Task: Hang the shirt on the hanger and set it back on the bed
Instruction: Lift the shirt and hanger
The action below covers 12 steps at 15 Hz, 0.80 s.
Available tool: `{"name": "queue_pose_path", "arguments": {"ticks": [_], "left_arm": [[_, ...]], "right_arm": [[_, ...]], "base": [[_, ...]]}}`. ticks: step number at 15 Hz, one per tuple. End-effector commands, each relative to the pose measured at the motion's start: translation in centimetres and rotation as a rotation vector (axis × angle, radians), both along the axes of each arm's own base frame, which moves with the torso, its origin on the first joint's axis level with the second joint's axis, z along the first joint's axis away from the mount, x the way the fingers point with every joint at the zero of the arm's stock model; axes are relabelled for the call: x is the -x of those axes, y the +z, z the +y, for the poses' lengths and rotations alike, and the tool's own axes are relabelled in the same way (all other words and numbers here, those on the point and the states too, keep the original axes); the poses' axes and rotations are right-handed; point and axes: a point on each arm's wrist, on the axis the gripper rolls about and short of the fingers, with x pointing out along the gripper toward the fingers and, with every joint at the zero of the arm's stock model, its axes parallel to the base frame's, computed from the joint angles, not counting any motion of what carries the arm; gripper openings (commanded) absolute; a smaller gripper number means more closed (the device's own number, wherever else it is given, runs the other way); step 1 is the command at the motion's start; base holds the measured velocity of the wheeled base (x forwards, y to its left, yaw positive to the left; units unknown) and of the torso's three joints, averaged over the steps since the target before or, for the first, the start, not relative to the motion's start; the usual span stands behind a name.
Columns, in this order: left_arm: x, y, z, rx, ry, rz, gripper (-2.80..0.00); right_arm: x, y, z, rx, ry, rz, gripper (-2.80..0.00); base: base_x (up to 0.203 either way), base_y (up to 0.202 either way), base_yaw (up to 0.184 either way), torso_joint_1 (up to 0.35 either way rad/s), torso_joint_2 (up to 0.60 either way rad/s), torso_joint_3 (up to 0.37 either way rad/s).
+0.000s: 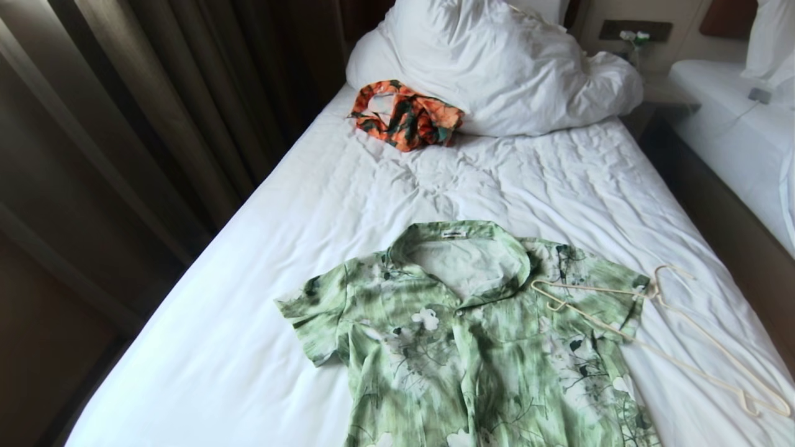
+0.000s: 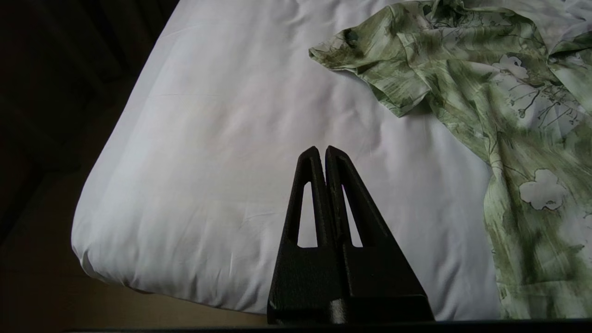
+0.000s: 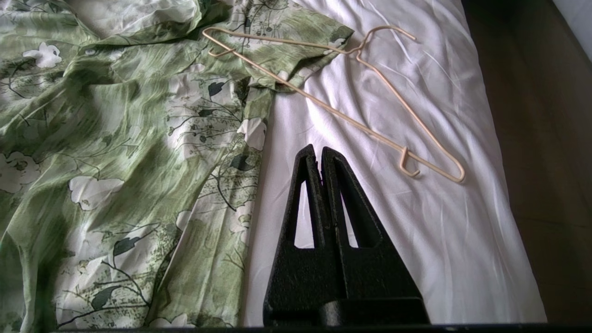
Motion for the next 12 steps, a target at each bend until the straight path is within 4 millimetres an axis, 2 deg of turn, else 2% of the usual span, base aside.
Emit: {"name": "queue_pose_path", "arguments": {"ticks": [1, 12], "left_arm": [[-0.01, 0.00, 0.00, 0.000, 0.000, 0.002, -2.80], [-0.01, 0.00, 0.00, 0.000, 0.000, 0.002, -2.80]], "right_arm": [[-0.01, 0.00, 0.00, 0.001, 0.000, 0.002, -2.80], [-0.01, 0.01, 0.00, 0.007, 0.001, 0.002, -2.80]], "base": [[0.000, 0.000, 0.000, 0.000, 0.00, 0.000], [0.000, 0.000, 0.000, 0.000, 0.00, 0.000]]}}
